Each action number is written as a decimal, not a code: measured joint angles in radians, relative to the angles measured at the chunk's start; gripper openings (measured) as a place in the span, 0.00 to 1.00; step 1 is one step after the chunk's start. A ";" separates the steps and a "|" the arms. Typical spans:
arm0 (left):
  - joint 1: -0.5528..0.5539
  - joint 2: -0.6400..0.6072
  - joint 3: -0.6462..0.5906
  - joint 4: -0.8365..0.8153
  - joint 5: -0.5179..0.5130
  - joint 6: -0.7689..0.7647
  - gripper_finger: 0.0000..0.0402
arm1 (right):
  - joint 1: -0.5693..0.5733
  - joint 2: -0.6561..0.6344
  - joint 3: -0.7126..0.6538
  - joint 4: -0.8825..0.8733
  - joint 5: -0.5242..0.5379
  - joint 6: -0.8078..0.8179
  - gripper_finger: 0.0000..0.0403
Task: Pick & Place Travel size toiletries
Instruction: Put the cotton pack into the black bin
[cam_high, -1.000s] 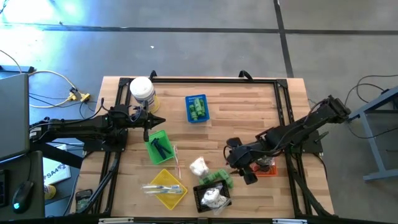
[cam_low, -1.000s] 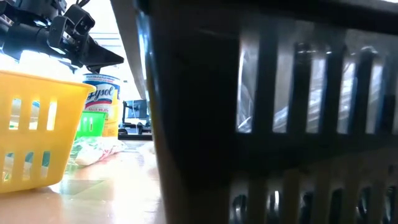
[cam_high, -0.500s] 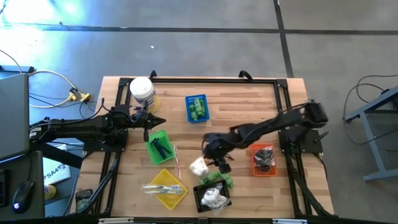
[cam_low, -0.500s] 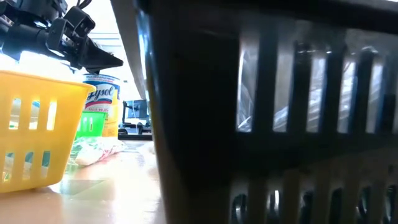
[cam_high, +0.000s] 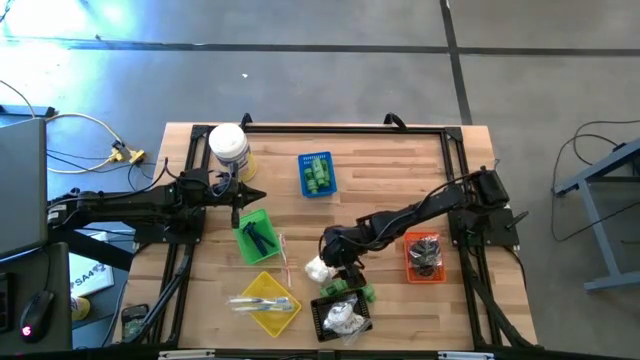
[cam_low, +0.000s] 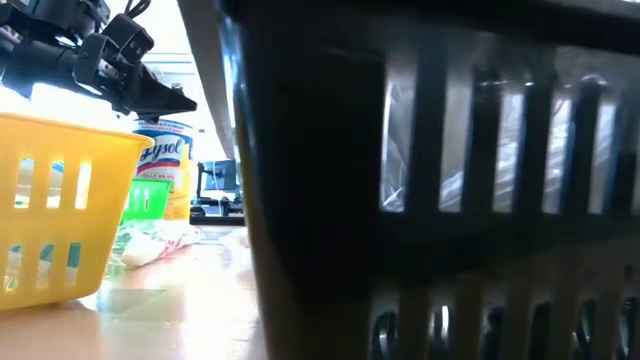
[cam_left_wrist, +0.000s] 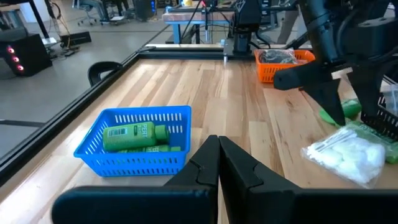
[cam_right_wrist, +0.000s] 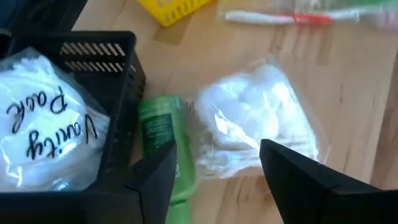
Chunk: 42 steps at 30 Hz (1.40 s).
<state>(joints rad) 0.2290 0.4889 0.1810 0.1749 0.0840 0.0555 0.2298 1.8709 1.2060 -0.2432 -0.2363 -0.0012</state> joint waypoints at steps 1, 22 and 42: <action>0.000 0.000 0.000 0.000 0.000 0.000 0.00 | 0.001 0.000 0.000 -0.006 0.000 0.031 0.56; 0.000 0.000 0.000 0.000 0.006 -0.008 0.00 | 0.064 0.092 0.002 -0.001 0.078 0.271 0.57; 0.000 0.000 0.000 -0.012 0.012 -0.003 0.00 | 0.056 0.085 -0.001 0.009 0.212 0.205 0.02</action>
<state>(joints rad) 0.2287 0.4885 0.1814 0.1631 0.0956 0.0528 0.2855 1.9555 1.2053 -0.2339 -0.0241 0.2038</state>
